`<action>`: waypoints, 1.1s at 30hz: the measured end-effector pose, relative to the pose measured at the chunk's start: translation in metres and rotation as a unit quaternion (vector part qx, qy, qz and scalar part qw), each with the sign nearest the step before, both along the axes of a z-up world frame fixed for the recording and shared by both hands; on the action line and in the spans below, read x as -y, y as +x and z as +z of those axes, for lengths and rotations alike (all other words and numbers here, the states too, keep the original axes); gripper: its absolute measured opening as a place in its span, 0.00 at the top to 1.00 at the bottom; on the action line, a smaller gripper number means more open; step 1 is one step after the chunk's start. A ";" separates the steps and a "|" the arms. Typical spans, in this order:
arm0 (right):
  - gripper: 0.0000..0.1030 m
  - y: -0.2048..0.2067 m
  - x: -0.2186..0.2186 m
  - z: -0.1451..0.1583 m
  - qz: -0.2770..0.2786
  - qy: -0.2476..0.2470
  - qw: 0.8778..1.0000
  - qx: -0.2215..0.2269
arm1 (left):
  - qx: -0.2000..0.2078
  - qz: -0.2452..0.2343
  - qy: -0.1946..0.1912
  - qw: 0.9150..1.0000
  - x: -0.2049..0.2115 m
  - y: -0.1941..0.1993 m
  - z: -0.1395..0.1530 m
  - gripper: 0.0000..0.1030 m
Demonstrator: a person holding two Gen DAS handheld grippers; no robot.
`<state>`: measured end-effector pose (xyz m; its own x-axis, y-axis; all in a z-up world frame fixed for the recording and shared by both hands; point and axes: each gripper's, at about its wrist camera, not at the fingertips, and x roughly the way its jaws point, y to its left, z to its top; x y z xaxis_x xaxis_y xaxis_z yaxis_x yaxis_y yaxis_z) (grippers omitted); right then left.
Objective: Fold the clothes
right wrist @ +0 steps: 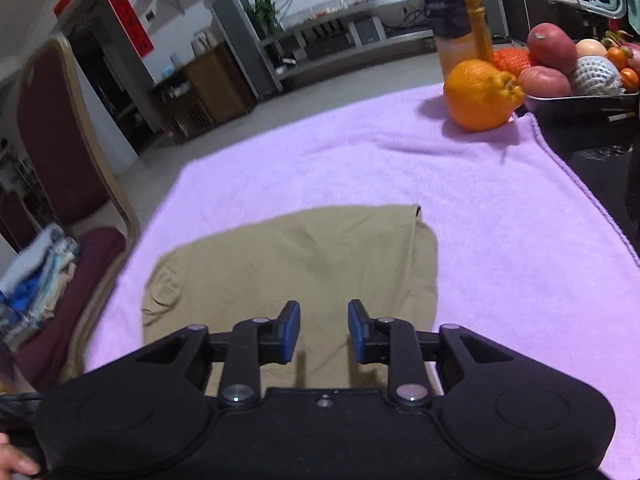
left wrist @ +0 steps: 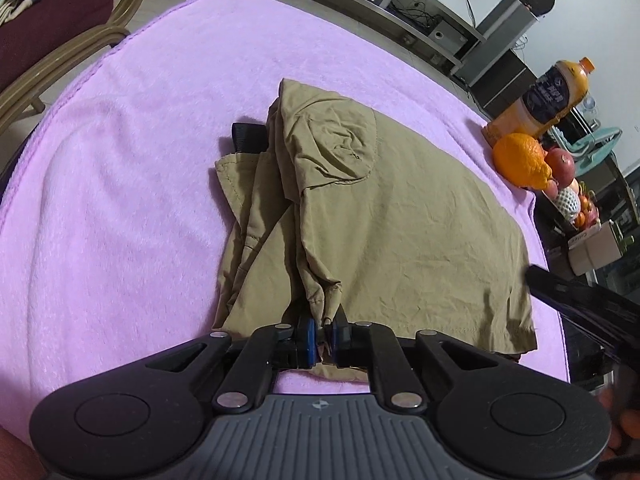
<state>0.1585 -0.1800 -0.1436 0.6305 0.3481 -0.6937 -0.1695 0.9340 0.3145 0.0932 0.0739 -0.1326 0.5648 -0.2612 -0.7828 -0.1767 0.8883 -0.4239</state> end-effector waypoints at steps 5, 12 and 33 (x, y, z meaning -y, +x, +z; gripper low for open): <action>0.84 0.008 -0.023 -0.034 0.017 -0.084 0.996 -0.022 | 0.001 -0.008 0.008 1.000 -0.001 -0.001 -0.001 0.85; 0.85 -0.004 -0.012 -0.032 0.041 -0.096 0.994 -0.044 | 0.101 -0.029 0.055 0.993 0.000 -0.044 0.041 0.89; 0.81 -0.014 0.040 0.023 0.020 0.060 0.996 -0.070 | 0.043 -0.101 0.159 0.981 0.022 0.028 0.003 0.83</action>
